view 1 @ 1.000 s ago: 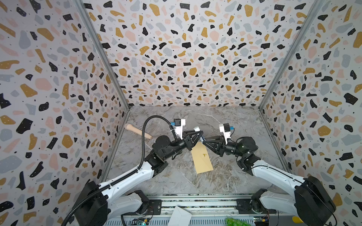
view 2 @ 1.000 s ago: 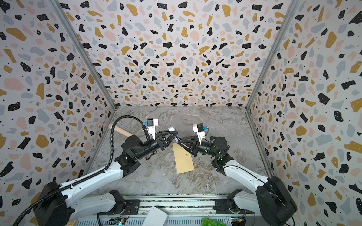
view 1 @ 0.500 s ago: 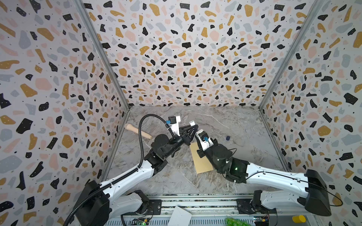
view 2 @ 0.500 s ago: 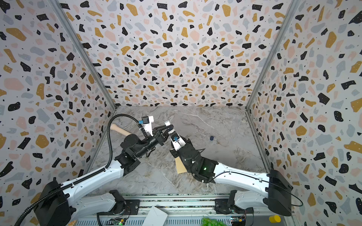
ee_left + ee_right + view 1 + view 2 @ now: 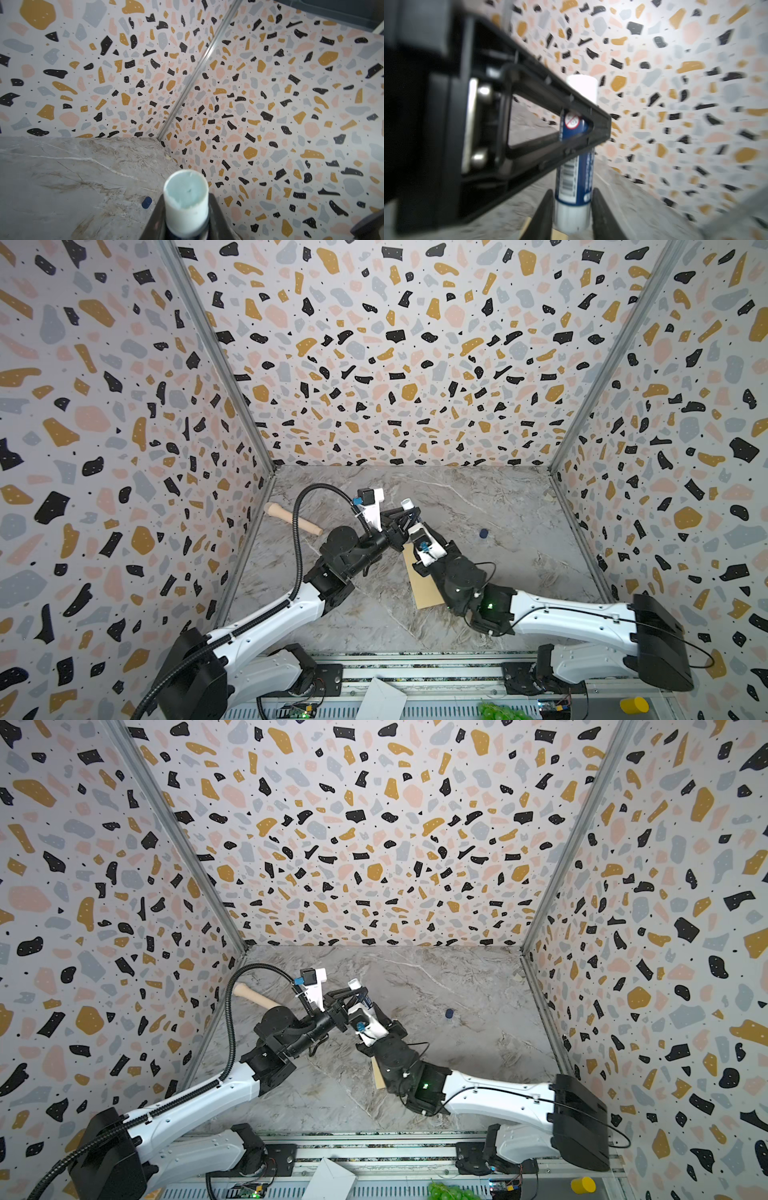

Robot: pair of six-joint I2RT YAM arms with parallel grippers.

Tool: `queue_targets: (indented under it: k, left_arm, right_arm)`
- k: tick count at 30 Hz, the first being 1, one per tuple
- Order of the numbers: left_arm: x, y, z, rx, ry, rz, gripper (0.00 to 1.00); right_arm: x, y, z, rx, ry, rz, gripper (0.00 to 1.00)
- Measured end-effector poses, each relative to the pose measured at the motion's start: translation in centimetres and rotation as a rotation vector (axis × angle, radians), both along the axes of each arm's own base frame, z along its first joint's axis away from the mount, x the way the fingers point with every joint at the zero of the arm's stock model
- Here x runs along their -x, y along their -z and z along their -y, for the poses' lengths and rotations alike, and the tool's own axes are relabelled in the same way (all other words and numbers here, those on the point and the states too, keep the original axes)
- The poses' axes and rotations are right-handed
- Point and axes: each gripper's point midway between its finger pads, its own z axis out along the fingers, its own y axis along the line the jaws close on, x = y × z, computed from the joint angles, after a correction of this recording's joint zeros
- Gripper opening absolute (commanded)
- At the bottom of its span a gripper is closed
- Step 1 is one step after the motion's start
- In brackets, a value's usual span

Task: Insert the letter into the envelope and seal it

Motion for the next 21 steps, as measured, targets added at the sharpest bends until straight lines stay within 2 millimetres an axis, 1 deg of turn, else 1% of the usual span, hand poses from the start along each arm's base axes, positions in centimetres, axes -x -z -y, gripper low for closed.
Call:
queue_targets:
  k: [3, 5, 7, 9, 14, 18, 21]
  left_arm:
    - [1.5, 0.1, 0.2, -0.044, 0.034, 0.078, 0.0]
    - [2.3, 0.7, -0.1, -0.079, 0.035, 0.127, 0.0]
    - [2.7, 1.5, -0.5, -0.119, 0.025, 0.165, 0.0]
    - [2.9, 2.0, -0.7, -0.164, 0.014, 0.21, 0.0]
    - [3.3, 1.6, -0.9, -0.239, -0.005, 0.343, 0.0]
    - [3.6, 2.2, -1.2, -0.277, -0.016, 0.401, 0.0]
    - [3.7, 2.8, -1.3, -0.297, -0.015, 0.416, 0.0]
  right_arm:
    - [1.1, -0.3, 1.4, -0.101, -0.187, -0.05, 0.71]
    - [2.1, 0.0, 2.0, -0.144, -0.293, -0.08, 0.75]
    - [3.0, 0.4, 2.5, -0.175, -0.375, -0.107, 0.79]
    - [3.8, 0.9, 3.1, -0.197, -0.444, -0.133, 0.8]
    - [6.1, 2.2, 3.6, -0.227, -0.583, -0.183, 0.81]
    - [7.0, 3.4, 3.7, -0.235, -0.644, -0.217, 0.8]
    - [7.4, 3.9, 3.6, -0.24, -0.673, -0.238, 0.8]
